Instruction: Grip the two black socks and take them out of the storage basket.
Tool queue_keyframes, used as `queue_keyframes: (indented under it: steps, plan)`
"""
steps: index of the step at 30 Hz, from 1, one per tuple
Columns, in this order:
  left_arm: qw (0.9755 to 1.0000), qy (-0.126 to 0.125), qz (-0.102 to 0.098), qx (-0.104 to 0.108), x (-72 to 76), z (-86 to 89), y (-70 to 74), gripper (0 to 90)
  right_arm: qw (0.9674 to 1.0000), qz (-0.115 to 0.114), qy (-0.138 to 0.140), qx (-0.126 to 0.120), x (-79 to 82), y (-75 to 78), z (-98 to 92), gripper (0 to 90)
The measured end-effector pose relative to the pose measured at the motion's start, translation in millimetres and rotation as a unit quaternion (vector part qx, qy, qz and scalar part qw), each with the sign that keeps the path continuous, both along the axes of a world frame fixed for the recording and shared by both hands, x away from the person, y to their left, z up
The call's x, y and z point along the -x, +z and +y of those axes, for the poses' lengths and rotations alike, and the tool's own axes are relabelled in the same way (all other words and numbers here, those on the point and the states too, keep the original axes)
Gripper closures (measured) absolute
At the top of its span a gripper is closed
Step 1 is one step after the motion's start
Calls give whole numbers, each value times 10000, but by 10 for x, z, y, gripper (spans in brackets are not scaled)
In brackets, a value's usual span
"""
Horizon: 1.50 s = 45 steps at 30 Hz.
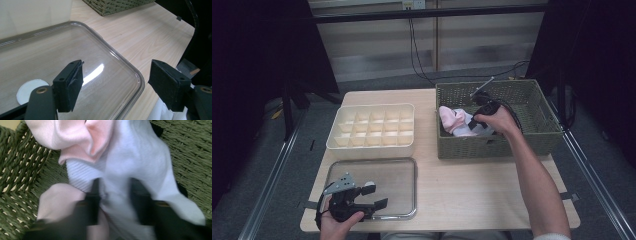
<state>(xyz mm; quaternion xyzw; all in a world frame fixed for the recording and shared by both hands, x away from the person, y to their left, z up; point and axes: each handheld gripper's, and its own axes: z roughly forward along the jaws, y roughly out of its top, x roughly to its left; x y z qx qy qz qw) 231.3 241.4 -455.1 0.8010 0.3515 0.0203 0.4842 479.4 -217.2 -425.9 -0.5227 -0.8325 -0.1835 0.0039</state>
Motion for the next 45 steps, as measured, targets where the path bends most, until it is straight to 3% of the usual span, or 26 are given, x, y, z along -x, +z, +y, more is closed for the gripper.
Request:
queue_keyframes:
  steps: [2,5,6,7,9,14,21,22,23,25,27,30,33,36,39,41,45]
  plan:
    - [10000,0,-11,-2,2,0,4,271,9997,-8,-34,-236,8,26,-9,852]
    - [10000,-17,-34,-18,4,-21,10,272,9982,-155,0,-579,21,95,23,868]
    - [10000,-17,-34,-18,4,-21,10,272,9982,-155,0,-579,21,95,23,868]
    - [10000,-18,-24,-13,2,-29,8,272,9951,-258,-1,-956,31,170,70,870]
    - [10000,-40,-17,-30,-1,-38,5,272,9919,-377,21,-1211,30,215,122,871]
    - [10000,-50,-9,-28,-2,-34,0,272,9869,-451,87,-1546,5,252,300,871]
    - [10000,-23,-23,-21,0,-17,6,272,9829,-546,317,-1730,-101,236,657,871]
    - [10000,-38,-19,-1,4,-14,8,272,9839,-559,324,-1668,-123,214,689,871]
    - [10000,-41,-22,12,7,-13,10,272,9846,-527,299,-1639,-143,191,694,871]
    - [10000,-42,-21,14,9,-7,9,272,9825,-482,248,-1782,-159,157,645,870]
    - [10000,-37,3,6,1,-4,1,272,9882,-474,236,-1440,-159,114,626,869]
    - [10000,-37,3,-7,-5,-11,-3,272,9876,-466,307,-1470,-153,62,614,849]
    - [10000,-28,-3,-45,4,-20,0,272,9875,-535,350,-1440,-131,84,631,723]
    - [10000,-31,9,-29,4,-19,-6,271,9867,-722,296,-1425,-78,197,533,583]
    - [10000,-40,10,-28,4,-19,-9,272,9833,-914,209,-1559,-39,283,391,522]
    - [10000,-44,-3,-35,7,-23,-5,271,9813,-1037,114,-1615,-8,332,272,513]
    - [10000,-60,2,-40,9,-37,-4,271,9809,-1150,-152,-1563,10,346,35,544]
